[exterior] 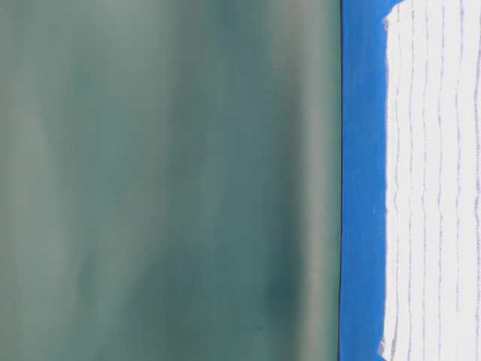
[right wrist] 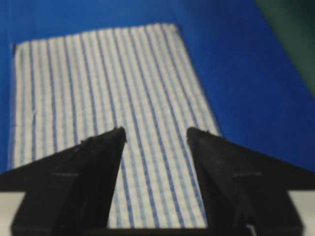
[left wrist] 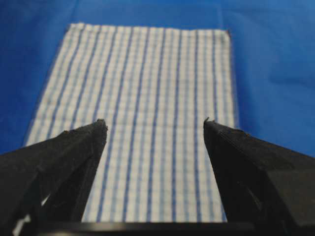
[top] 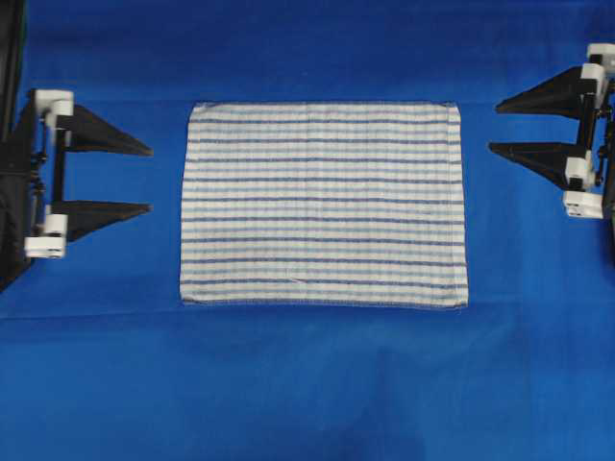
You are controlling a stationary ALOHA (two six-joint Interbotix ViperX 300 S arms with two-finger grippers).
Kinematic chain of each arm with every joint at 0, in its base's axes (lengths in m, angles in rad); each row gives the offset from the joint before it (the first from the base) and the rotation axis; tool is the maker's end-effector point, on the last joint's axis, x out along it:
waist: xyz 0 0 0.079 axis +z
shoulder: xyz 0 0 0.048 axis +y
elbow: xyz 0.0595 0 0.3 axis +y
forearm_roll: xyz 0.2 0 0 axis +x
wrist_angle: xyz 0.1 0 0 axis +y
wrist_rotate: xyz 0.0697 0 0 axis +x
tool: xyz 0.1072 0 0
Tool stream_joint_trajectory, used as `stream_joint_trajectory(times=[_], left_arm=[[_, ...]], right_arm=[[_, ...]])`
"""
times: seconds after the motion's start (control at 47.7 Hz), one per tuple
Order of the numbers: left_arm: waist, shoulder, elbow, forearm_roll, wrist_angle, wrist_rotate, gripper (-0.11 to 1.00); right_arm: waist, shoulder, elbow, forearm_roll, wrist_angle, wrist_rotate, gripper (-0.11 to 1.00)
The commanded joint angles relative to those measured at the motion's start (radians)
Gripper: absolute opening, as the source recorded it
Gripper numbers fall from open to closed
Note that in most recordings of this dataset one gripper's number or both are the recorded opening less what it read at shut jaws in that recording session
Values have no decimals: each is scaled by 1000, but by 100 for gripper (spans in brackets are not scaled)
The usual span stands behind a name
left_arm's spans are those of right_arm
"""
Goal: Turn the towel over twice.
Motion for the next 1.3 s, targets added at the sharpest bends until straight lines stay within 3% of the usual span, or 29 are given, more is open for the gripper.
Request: stream_joint_trajectory(times=[0.0,0.356,0.608,0.901,1.278], left_arm=[[5,-40,17,-2,-9,0,73],[15,-63,44,-2,-21,-2,73],[123,12,46,0,-112,3,73],[252,264,41,0,-276,54,73],[391,667,-25,0,-476,55,74]], right_arm=[[-20,-11,18,2,-57,2,59],[-44,0,48,8,-112,12,59],[-143,46,48,6,-123,12,59],[-304,301,38,5,-218,12,59],[-414,655,-17,3,-367,-3,59]])
